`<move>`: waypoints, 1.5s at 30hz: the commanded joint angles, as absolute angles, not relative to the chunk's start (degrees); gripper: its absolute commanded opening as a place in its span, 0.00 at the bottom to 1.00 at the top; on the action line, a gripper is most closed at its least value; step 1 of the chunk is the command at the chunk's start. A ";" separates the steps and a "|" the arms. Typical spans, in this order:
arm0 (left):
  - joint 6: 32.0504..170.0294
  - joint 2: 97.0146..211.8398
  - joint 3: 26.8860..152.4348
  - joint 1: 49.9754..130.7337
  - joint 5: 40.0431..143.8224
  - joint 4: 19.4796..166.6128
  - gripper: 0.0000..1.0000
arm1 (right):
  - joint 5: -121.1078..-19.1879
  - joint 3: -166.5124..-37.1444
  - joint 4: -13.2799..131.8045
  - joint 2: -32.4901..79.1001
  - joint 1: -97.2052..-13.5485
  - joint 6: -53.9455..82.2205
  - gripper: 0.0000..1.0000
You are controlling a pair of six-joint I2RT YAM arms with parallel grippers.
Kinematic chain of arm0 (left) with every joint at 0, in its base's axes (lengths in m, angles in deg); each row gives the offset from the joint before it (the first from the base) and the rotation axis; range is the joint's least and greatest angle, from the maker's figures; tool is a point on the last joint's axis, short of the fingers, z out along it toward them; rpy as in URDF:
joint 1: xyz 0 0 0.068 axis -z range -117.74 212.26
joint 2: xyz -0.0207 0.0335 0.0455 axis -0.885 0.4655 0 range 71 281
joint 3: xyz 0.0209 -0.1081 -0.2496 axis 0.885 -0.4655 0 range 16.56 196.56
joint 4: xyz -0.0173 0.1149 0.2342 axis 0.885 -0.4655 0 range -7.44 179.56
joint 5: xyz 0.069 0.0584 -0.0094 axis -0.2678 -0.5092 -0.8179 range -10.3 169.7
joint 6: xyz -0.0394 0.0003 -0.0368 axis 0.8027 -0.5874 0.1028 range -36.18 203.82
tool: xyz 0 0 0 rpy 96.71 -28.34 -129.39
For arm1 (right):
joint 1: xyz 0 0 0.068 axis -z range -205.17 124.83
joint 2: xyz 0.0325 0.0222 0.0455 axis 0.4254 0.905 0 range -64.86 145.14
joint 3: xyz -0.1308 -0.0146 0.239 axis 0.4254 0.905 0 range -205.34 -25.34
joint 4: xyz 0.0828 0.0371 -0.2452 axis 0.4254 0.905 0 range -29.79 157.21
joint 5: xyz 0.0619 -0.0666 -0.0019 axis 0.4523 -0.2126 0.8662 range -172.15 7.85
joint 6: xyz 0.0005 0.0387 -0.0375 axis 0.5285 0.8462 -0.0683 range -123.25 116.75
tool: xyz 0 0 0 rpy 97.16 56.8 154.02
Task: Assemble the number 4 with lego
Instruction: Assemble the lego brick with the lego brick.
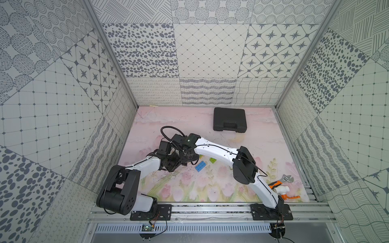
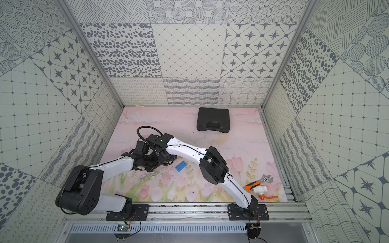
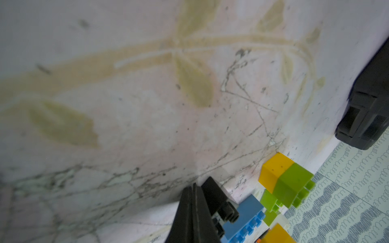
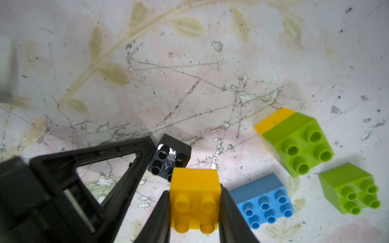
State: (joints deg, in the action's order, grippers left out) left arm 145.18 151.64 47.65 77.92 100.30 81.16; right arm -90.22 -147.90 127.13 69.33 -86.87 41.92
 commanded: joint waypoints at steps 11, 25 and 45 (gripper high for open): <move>146.35 151.96 43.76 79.99 104.73 78.27 0.00 | -89.71 -147.94 125.64 67.57 -86.79 45.65 0.20; 146.51 148.97 40.67 80.00 106.16 79.83 0.00 | -90.35 -148.98 126.80 70.10 -86.91 49.48 0.17; 143.51 135.17 41.35 73.29 101.60 66.31 0.00 | -89.39 -156.46 134.04 77.96 -87.32 49.38 0.12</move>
